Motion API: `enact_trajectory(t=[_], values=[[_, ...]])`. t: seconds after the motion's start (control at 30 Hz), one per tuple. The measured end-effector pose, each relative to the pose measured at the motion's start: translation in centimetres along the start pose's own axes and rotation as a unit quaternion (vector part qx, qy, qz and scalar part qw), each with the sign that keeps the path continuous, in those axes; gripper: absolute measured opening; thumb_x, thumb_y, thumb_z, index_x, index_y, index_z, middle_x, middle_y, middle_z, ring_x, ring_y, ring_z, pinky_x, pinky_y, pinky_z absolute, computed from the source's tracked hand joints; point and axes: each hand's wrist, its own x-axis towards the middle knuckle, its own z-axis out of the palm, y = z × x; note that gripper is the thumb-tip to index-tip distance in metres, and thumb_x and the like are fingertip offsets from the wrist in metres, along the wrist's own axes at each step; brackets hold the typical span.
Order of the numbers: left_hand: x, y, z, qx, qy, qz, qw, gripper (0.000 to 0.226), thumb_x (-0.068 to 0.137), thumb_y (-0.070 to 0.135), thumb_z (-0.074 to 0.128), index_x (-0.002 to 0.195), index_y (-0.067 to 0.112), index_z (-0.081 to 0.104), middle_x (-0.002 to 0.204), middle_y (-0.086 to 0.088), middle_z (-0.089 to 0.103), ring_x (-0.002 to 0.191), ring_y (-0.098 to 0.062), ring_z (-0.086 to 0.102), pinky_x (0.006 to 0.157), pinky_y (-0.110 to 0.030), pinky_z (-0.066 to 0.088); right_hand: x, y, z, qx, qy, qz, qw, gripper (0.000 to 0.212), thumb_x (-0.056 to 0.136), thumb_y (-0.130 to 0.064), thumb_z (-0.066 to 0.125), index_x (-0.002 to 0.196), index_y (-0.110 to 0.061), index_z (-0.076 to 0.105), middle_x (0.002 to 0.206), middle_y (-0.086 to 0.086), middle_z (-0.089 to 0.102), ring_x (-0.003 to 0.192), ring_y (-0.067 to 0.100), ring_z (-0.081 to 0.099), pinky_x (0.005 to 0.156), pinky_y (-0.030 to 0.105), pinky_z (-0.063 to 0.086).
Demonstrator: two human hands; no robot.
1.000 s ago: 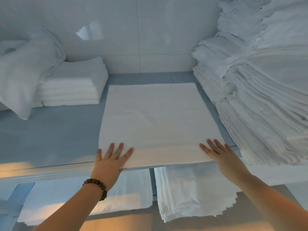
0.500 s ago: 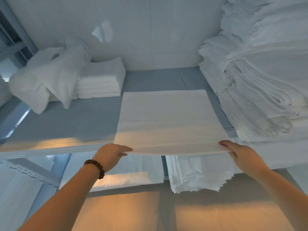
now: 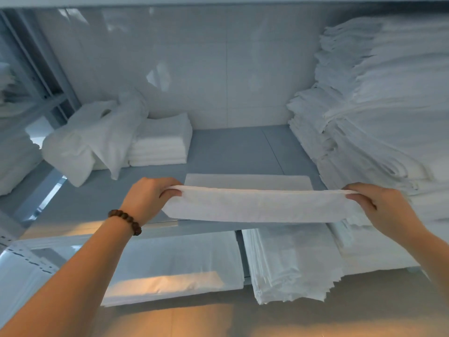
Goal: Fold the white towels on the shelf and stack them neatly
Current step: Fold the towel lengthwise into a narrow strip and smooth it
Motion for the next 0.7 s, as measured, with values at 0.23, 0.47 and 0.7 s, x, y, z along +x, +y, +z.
enact_trajectory(t=[0.23,0.47,0.7], values=[[7.3,-1.9,3.4,0.030,-0.005,-0.022,0.999,0.016,0.092,0.026,0.058,0.100,0.023,0.071,0.093,0.004,0.071,0.087,-0.021,0.061,0.075,-0.033,0.046,6.5,3.6,4.4,0.001,-0.043,0.040,0.998,0.006,0.093,-0.025,0.055,0.090,-0.020,0.058,0.059,0.003,0.058,0.054,0.027,0.053,0.055,0.036,0.043],[14.1,-6.0,10.0,0.107,-0.065,-0.090,0.988,0.025,0.095,0.035,0.050,0.115,0.027,0.063,0.110,-0.006,0.067,0.101,-0.031,0.059,0.086,-0.038,0.046,12.5,8.9,13.0,0.017,-0.106,0.062,0.992,0.009,0.091,-0.023,0.058,0.093,-0.014,0.061,0.066,0.005,0.063,0.061,0.026,0.059,0.060,0.037,0.047],[18.9,-10.5,17.1,0.118,-0.117,-0.118,0.979,0.025,0.095,0.031,0.052,0.117,0.026,0.062,0.118,-0.008,0.064,0.107,-0.031,0.057,0.088,-0.036,0.045,16.6,11.3,21.4,-0.015,-0.214,0.112,0.970,0.014,0.097,-0.023,0.048,0.089,-0.011,0.052,0.066,0.011,0.057,0.060,0.028,0.053,0.056,0.035,0.038]])
